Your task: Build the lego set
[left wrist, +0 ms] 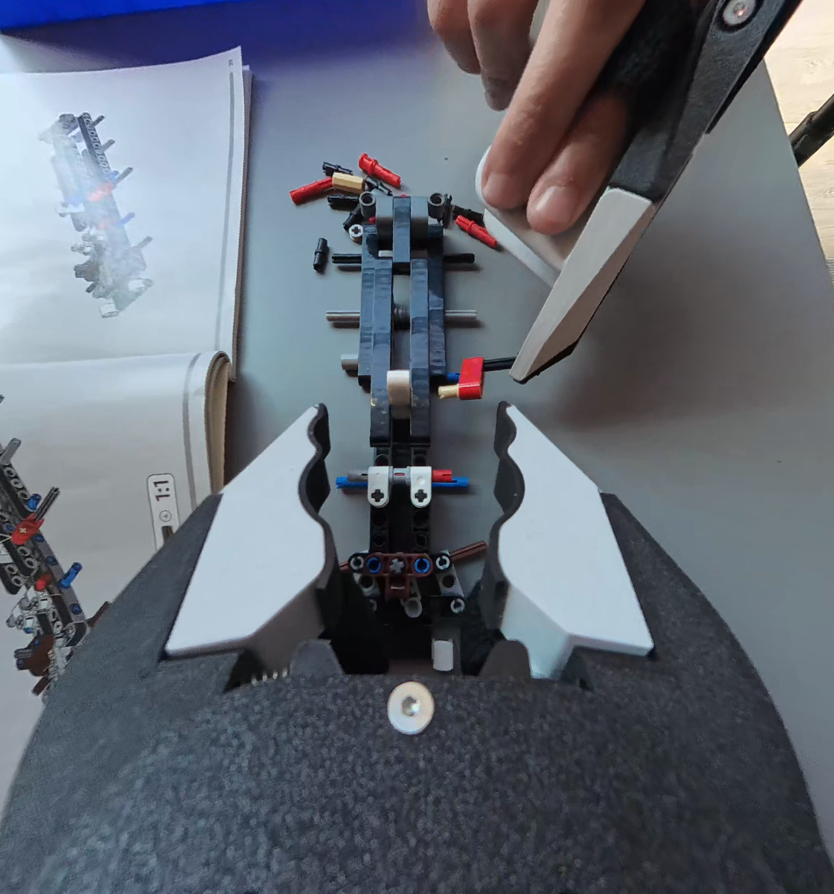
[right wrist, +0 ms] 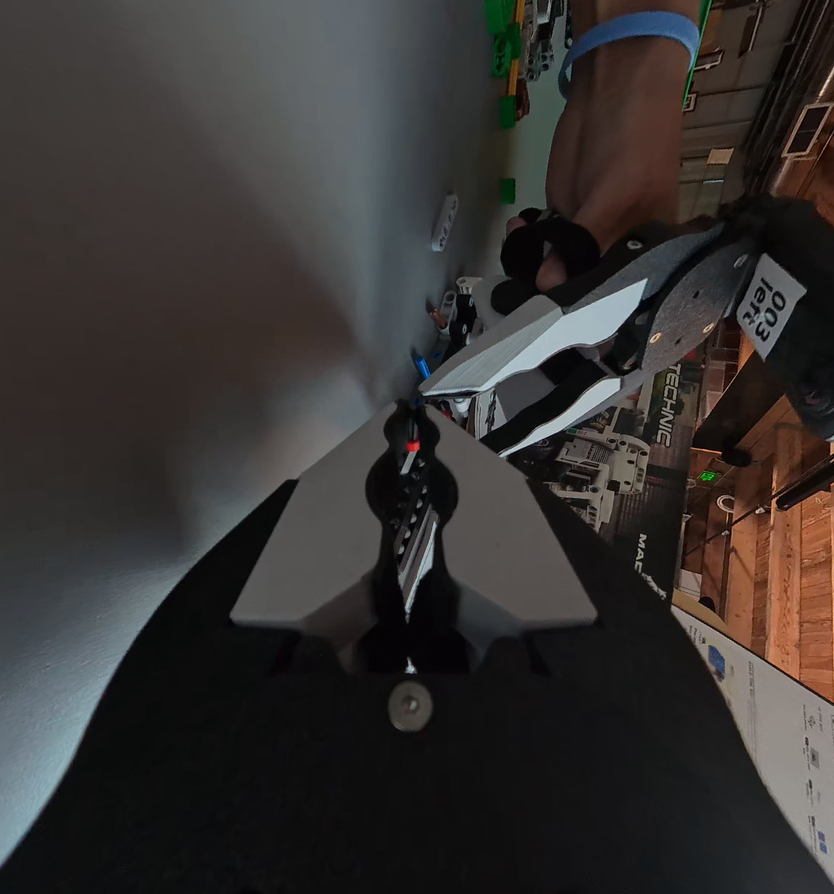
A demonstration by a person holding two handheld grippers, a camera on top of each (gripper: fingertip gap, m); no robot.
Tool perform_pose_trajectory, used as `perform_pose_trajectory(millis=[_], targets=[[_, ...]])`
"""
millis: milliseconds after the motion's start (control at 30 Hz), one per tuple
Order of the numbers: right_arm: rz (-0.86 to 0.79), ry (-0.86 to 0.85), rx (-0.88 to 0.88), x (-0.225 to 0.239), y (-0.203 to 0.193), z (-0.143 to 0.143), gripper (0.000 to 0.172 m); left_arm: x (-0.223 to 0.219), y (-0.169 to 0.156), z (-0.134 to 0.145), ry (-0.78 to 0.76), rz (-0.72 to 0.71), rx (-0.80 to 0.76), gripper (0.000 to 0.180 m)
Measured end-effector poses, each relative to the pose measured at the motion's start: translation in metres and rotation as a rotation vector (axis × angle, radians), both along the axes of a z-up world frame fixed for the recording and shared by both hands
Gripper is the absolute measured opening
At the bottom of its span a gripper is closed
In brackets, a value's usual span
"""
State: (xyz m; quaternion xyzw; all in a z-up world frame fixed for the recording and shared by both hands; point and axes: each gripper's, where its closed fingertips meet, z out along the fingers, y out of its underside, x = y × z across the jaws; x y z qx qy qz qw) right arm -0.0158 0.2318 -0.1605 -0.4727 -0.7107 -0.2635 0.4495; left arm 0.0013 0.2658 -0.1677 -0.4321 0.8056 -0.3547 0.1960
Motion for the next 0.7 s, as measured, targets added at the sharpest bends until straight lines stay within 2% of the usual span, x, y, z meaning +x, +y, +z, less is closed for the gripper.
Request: perform_pose_trajectory(millis=[267,500,700], targets=[[0.024,-0.068,0.022,0.004,0.004,-0.006,0.001,0.002,-0.014,-0.007,0.083,-0.034,-0.071,0.057],[0.038,-0.121,0.041,0.008,0.006,-0.009,0.002,0.007,-0.011,-0.009,0.106,-0.018,-0.116,0.049],[0.044,-0.171,0.066,0.015,0.009,-0.011,0.002,0.014,-0.007,-0.011,0.094,0.000,-0.079,0.042]])
